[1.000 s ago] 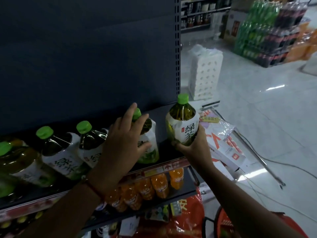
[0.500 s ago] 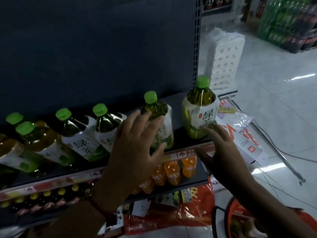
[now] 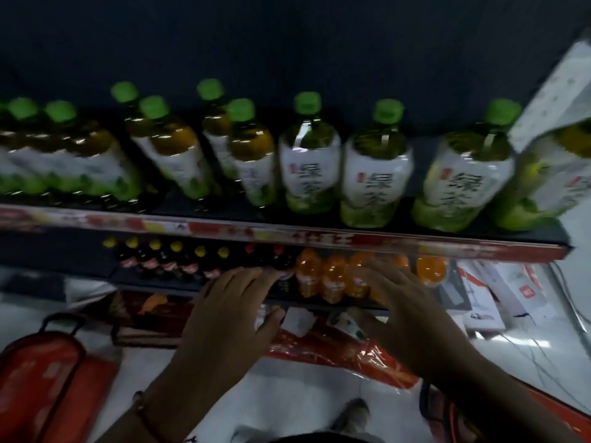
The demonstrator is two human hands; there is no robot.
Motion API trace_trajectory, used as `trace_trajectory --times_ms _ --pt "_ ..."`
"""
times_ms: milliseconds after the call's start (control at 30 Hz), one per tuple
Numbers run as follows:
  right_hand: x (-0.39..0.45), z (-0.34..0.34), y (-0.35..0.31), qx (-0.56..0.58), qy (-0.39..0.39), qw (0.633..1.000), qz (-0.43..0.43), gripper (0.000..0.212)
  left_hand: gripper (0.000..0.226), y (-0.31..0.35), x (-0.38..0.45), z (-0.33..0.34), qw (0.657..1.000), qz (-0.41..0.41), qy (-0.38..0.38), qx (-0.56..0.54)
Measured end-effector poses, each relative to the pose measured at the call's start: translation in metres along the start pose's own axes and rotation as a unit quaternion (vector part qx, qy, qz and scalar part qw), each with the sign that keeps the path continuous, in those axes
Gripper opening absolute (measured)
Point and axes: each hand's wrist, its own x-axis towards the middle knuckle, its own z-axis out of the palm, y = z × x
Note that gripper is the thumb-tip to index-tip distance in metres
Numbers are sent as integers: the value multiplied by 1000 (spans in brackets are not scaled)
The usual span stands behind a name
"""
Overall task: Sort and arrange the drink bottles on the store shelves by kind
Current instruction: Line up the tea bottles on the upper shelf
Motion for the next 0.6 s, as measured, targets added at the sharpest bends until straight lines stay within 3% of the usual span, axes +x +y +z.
trace_trajectory --times_ms 200,600 --pt "33 52 -98 32 -35 998 -28 58 54 -116 -76 -31 991 -135 -4 -18" --pt "111 130 -302 64 -99 983 -144 56 50 -286 -173 -94 965 -254 62 -8"
